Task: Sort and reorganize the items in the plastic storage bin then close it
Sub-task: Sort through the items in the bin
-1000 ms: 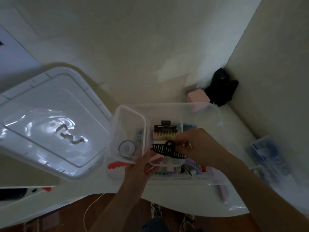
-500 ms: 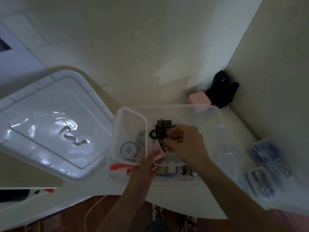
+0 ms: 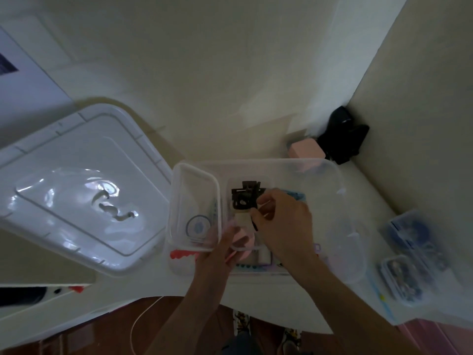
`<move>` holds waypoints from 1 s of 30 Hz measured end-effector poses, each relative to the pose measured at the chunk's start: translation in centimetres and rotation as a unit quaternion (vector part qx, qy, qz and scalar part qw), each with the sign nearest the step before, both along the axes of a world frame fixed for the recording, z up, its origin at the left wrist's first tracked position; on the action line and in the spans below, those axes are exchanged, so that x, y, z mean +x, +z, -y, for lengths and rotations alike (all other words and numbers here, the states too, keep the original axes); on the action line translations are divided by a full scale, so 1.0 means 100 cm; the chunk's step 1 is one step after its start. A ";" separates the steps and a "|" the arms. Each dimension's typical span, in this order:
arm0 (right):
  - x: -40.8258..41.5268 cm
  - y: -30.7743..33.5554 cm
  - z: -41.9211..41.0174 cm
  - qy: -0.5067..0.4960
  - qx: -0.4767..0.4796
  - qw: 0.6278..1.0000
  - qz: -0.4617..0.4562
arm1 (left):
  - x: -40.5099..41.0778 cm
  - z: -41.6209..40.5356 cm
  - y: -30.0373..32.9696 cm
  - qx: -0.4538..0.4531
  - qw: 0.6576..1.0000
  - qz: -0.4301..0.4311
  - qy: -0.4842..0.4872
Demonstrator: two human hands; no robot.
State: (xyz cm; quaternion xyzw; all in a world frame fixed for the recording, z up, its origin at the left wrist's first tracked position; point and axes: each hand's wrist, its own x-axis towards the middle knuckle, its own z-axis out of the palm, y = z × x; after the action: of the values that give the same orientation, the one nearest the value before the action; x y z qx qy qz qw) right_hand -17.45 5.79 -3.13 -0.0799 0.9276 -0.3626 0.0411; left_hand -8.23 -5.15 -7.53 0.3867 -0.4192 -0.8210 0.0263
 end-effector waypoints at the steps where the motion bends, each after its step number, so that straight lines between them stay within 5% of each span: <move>1: -0.001 0.000 0.001 0.000 0.010 1.000 -0.014 | 0.000 0.000 -0.001 0.001 1.000 0.004 0.000; 7: -0.004 -0.012 0.017 0.025 0.039 0.998 -0.053 | -0.004 -0.005 -0.004 0.005 1.000 0.024 0.002; 17: -0.014 -0.007 0.012 0.056 0.029 0.998 0.024 | -0.013 -0.003 -0.005 -0.041 0.997 0.058 -0.004; 23: -0.056 0.024 -0.062 -0.018 0.013 1.000 0.021 | -0.016 0.011 -0.012 -0.068 0.996 0.036 -0.047; 26: -0.085 -0.004 -0.115 0.013 0.086 0.990 0.112 | -0.020 0.013 -0.015 -0.069 0.996 0.019 -0.059; 30: -0.095 -0.077 -0.112 0.187 0.255 0.906 0.281 | -0.027 0.010 -0.015 -0.055 0.996 0.006 -0.068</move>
State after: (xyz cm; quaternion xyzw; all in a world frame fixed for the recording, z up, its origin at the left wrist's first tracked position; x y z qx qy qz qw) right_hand -26.96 16.96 -10.80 -0.1337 0.9063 -0.1064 0.3866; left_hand -10.89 -6.11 -9.02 0.3602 -0.4892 -0.7942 -0.0105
